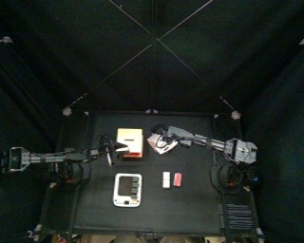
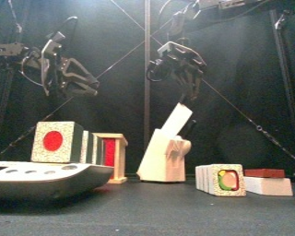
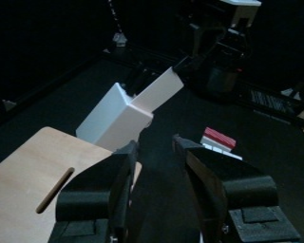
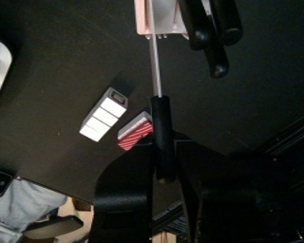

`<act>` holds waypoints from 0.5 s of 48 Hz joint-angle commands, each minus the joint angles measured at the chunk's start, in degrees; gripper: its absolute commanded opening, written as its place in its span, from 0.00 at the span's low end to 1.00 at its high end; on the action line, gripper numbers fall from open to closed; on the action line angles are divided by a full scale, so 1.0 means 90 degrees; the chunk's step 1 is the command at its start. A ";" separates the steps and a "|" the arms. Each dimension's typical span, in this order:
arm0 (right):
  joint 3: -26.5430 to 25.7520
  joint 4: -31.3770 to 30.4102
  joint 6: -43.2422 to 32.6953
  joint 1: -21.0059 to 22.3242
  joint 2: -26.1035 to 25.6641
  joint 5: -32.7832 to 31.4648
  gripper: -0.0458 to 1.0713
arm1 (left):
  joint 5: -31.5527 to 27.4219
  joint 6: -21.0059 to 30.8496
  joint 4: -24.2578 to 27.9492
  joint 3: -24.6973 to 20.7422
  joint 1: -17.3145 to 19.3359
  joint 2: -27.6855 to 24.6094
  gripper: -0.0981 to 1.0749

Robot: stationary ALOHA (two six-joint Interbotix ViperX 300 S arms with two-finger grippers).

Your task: Put cleaver in holder

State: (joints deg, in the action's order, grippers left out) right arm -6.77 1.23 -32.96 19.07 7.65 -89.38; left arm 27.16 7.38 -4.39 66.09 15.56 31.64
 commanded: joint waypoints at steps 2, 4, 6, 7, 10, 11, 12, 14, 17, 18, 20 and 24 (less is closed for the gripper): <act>-0.0244 -0.0029 0.0010 0.0049 -0.0059 -0.0010 0.50 | 0.0020 -0.0010 0.0010 -0.0078 0.0020 0.0010 0.74; -0.0273 -0.0029 0.0020 0.0049 -0.0039 -0.0010 0.50 | 0.0020 -0.0010 0.0010 -0.0078 0.0020 0.0010 0.74; -0.0283 -0.0029 0.0020 0.0049 -0.0020 -0.0010 0.50 | 0.0020 -0.0010 0.0020 -0.0078 0.0020 0.0010 0.74; -0.0303 -0.0029 0.0020 0.0049 -0.0010 -0.0010 0.50 | 0.0020 -0.0010 0.0020 -0.0078 0.0020 0.0010 0.74; -0.0342 -0.0039 0.0020 0.0049 0.0029 -0.0010 0.50 | 0.0020 -0.0020 0.0010 -0.0078 0.0020 0.0010 0.74; -0.0352 -0.0039 0.0020 0.0059 0.0039 -0.0010 0.50 | 0.0020 -0.0010 0.0010 -0.0078 0.0020 0.0010 0.74; -0.0361 -0.0039 0.0020 0.0068 0.0039 -0.0010 0.50 | 0.0020 -0.0010 0.0010 -0.0078 0.0020 0.0010 0.74; -0.0381 -0.0049 0.0020 0.0078 0.0059 -0.0010 0.50 | 0.0020 -0.0010 0.0010 -0.0078 0.0020 0.0010 0.74; -0.0410 -0.0098 0.0020 0.0078 0.0088 -0.0010 0.50 | 0.0020 -0.0010 0.0010 -0.0078 0.0020 0.0010 0.74; -0.0420 -0.0107 0.0020 0.0088 0.0088 -0.0010 0.50 | 0.0020 -0.0010 0.0010 -0.0078 0.0020 0.0010 0.74; -0.0439 -0.0137 0.0020 0.0088 0.0107 -0.0010 0.50 | 0.0020 -0.0020 0.0020 -0.0078 0.0020 0.0010 0.74; -0.0449 -0.0176 0.0020 0.0078 0.0127 -0.0010 0.52 | 0.0020 -0.0020 0.0020 -0.0078 0.0020 0.0010 0.74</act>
State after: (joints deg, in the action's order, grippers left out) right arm -9.05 0.09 -32.96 19.25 9.93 -89.47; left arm 27.16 7.29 -4.31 66.09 15.56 31.64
